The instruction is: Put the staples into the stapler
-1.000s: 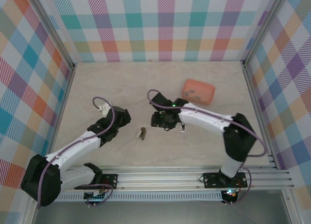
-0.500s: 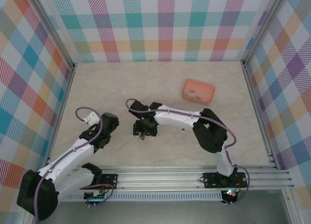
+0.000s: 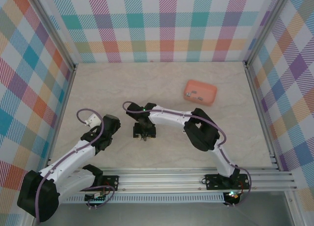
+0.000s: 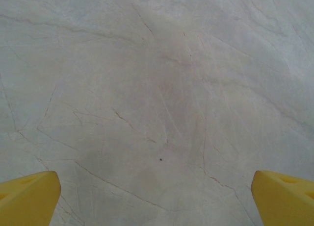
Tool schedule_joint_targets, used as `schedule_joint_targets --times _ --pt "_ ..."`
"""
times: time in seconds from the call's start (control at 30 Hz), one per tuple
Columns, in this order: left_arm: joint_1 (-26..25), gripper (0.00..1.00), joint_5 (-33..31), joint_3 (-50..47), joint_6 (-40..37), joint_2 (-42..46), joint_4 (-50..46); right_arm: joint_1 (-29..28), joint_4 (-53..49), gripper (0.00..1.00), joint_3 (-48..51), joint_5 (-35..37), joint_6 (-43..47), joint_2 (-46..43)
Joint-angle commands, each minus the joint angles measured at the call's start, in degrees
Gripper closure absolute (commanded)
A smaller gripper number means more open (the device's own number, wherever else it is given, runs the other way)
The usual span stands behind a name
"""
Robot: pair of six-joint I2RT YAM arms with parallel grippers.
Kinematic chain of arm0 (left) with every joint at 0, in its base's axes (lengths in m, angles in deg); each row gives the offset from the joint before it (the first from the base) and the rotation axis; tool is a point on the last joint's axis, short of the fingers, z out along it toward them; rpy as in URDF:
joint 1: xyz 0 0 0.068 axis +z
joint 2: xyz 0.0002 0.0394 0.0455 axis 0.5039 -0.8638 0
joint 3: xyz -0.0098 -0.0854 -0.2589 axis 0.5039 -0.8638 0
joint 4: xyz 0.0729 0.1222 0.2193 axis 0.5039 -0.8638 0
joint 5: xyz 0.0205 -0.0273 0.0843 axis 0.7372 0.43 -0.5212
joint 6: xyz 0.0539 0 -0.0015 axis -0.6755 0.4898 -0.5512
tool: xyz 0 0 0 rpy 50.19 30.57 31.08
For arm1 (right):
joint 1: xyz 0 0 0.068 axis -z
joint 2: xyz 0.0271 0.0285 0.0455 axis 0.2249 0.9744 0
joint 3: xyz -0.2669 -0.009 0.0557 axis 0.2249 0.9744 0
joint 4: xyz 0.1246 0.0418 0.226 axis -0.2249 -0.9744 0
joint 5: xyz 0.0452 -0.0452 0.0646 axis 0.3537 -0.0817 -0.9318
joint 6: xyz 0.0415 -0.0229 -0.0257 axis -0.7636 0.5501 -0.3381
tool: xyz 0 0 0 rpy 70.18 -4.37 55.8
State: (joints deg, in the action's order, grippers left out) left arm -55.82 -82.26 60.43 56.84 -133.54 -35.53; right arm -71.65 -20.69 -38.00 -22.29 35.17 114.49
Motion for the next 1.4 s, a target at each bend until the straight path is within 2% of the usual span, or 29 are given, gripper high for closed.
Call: schedule_joint_targets --times 0.0,0.3,0.4,0.57,0.67,0.77,1.07,1.2,1.37 --pt "0.78 0.00 -0.78 -0.57 -0.34 0.65 1.08 -0.51 -4.25 0.41 -2.29 1.88 1.78 1.66" --pt "0.81 0.00 -0.33 -0.13 -2.29 1.13 1.21 -0.50 -2.32 0.67 1.32 3.91 2.22 -0.50" --pt "0.78 0.00 2.76 0.42 -7.75 1.41 3.30 -0.53 2.00 0.73 5.40 5.00 3.47 -4.28" --pt "0.78 0.00 9.98 2.29 -17.37 1.03 7.06 -0.49 10.95 0.73 14.68 10.03 7.75 -13.26" --pt "0.78 0.01 15.96 4.03 -22.65 0.99 9.87 -0.49 19.33 0.72 21.81 12.46 15.51 -19.45" --pt "0.78 0.11 27.07 5.45 -28.92 1.09 13.46 -0.42 28.15 0.72 30.31 14.48 24.34 -26.90" --pt "0.57 0.21 51.08 10.05 -32.44 -2.20 20.43 -0.41 57.18 0.72 51.86 12.43 50.35 -42.43" --pt "-0.33 0.24 56.35 10.10 -34.54 -3.60 22.91 -0.49 67.05 0.72 57.48 10.70 56.45 -45.31" --pt "-2.47 0.29 59.01 12.54 -38.07 -6.56 20.58 -0.50 69.72 0.72 58.17 10.95 56.58 -45.29"
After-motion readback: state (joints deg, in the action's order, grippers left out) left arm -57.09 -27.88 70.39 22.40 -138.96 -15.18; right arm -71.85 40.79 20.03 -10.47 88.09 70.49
